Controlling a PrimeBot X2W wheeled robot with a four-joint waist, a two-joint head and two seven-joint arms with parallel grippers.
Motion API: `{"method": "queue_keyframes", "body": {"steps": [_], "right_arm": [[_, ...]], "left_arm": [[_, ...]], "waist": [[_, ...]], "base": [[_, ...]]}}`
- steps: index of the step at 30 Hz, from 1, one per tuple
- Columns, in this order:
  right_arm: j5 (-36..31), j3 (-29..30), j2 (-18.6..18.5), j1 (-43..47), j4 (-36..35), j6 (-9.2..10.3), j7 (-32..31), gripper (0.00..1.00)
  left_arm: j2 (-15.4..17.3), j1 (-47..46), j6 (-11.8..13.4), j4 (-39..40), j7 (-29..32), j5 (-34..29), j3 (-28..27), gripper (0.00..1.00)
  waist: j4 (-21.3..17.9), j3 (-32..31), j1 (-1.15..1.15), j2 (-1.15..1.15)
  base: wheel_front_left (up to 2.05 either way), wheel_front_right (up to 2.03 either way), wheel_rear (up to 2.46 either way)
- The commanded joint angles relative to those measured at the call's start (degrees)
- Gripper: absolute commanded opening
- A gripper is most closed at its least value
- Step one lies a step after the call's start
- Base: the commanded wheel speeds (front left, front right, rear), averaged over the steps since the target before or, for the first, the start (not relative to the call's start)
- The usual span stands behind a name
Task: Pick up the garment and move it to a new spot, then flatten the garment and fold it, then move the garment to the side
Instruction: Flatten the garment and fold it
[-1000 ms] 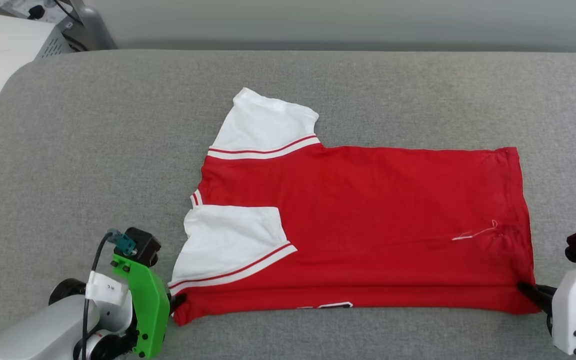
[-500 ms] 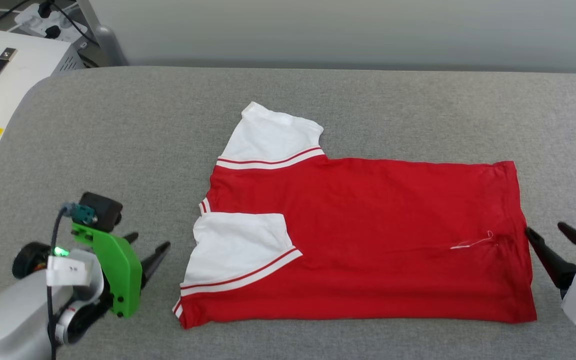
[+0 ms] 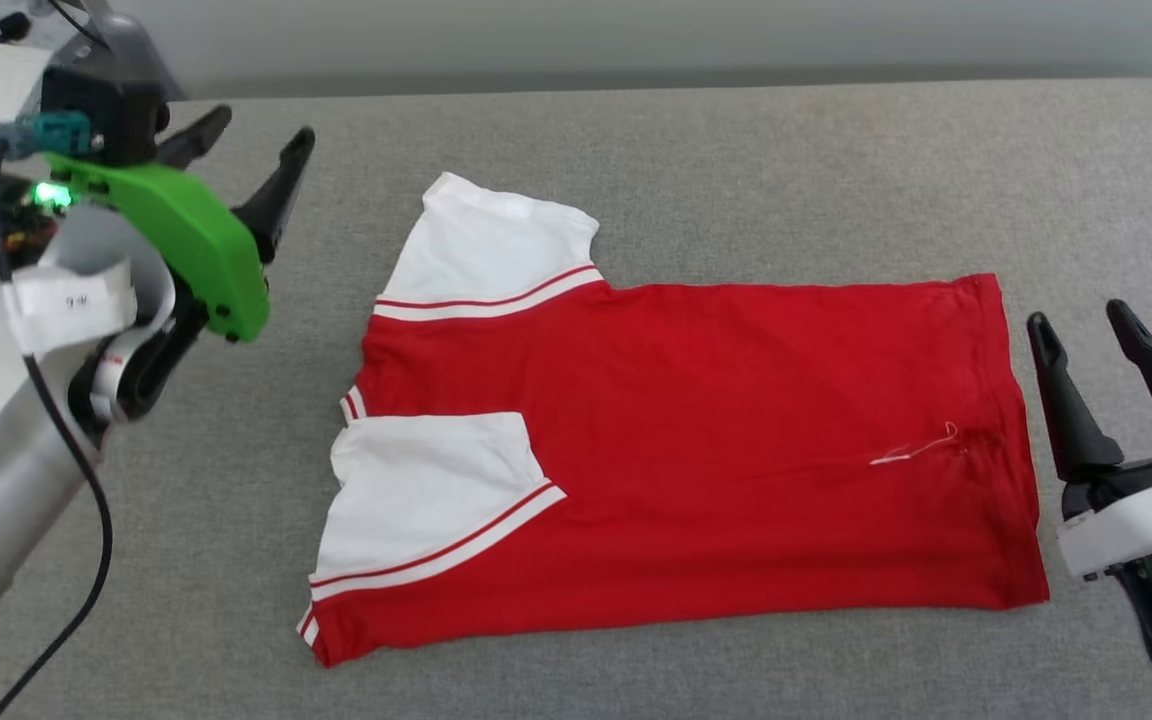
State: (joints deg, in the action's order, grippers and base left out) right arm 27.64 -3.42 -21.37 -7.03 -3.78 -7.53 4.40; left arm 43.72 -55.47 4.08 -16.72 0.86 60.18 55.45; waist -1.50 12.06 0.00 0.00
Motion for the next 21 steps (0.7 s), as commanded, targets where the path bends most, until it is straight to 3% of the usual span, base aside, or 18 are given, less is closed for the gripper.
{"method": "queue_keyframes", "body": {"steps": [1, 5, 10, 16, 21], "right_arm": [[-0.86, -0.52, 0.54, -0.98, -0.84, 0.04, 0.41, 1.0], [-2.44, -1.9, 1.06, -2.49, -2.7, 0.04, 0.63, 1.0], [-3.36, -2.87, 1.18, -4.86, -4.27, 0.04, 1.06, 1.0], [-3.76, -4.72, 1.46, -7.89, -4.89, 0.04, 1.49, 1.0], [-3.89, -6.13, 1.93, -10.15, -3.81, 0.04, 2.48, 1.0]], "left_arm": [[-1.15, -2.83, -0.7, -1.37, 0.68, -1.29, 0.17, 1.0], [-4.79, -10.04, -3.44, -6.75, 5.77, -1.68, 0.96, 1.0], [-8.71, -18.02, -7.18, -14.79, 18.83, 0.54, 3.17, 1.0], [-10.76, -24.66, -9.62, -22.37, 34.15, 1.82, 6.85, 1.0], [-11.02, -26.48, -10.24, -27.29, 39.39, 1.9, 8.5, 1.0]], "waist": [[-3.16, 4.02, 0.0, 0.0], [-5.08, 7.34, 0.0, 0.0], [-6.96, 11.33, 0.0, 0.0], [-9.54, 16.48, 0.0, 0.0], [-11.54, 19.82, 0.0, 0.0]], "base": [[0.0, 0.0, 0.0], [0.0, 0.0, 0.0], [0.0, 0.0, 0.0], [0.0, 0.0, 0.0], [0.0, 0.0, 0.0]]}}
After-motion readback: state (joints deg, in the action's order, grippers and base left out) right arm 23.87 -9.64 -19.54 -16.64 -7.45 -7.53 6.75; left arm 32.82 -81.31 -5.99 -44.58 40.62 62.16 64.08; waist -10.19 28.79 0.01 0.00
